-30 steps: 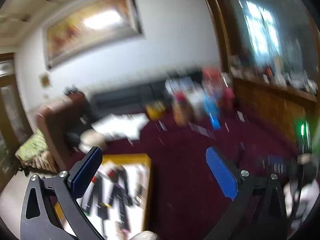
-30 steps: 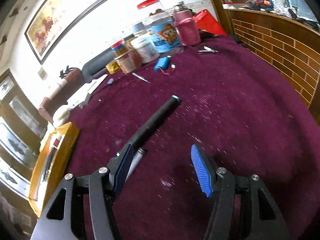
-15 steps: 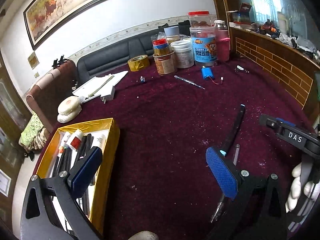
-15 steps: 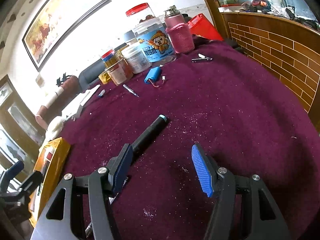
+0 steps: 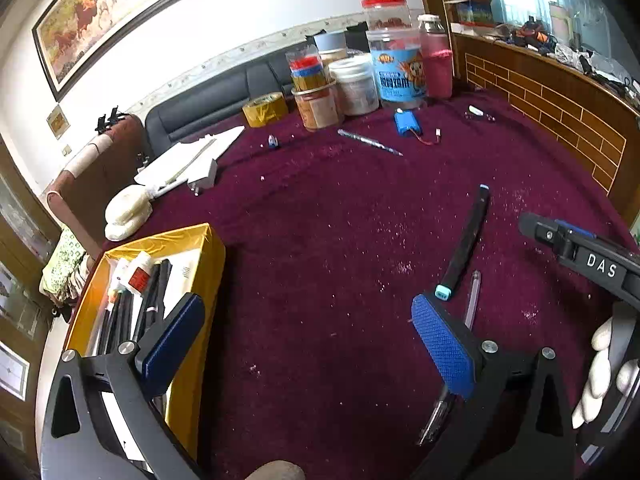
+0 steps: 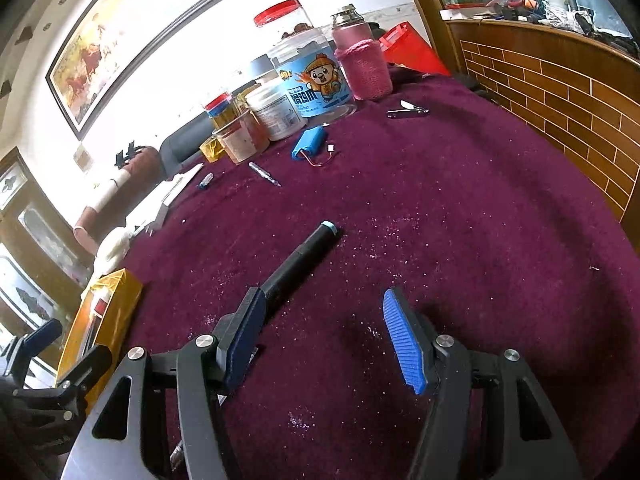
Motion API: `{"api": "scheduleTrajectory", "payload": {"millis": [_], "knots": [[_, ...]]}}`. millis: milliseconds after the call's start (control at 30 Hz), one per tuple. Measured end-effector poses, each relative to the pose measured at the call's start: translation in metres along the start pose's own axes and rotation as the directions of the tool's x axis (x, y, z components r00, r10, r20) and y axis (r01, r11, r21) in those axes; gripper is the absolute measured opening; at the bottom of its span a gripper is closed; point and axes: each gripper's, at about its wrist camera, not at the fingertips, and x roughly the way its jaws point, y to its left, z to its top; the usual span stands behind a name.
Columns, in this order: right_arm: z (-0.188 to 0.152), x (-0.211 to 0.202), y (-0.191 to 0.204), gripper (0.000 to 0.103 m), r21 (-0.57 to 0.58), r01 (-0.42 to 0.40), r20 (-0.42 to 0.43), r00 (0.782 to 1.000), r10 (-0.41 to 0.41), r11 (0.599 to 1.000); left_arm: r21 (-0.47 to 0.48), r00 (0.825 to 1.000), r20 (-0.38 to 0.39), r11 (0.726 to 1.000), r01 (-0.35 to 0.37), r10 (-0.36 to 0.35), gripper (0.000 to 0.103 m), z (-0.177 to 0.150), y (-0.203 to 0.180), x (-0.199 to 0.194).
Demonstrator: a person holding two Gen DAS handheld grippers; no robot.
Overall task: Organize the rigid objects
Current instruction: 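Move left tool back to the table and grasp a teal-capped black marker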
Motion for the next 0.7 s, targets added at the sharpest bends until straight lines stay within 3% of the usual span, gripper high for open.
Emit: {"api": "scheduleTrajectory", "payload": {"millis": [400,600,700], "knots": [[-0.003,0.010,-0.007,0.056,0.028,0.014,-0.051,0.999,-0.012,1.000,-0.011,0.998,-0.055,1.000,0.025,-0.026,0.103,-0.008,0.002,0.013],[-0.002,0.012,-0.008,0.056,0.030,0.018,-0.060,0.998,-0.017,0.999,-0.019,0.985,-0.108,0.991,0.130,-0.131,0.103,-0.014,-0.003,0.019],[-0.003,0.013,-0.008,0.056,0.026,0.024,-0.061,0.998,-0.023,0.999,-0.023,0.980,-0.099,0.985,0.169,-0.170,0.103,-0.013,-0.006,0.017]]}}
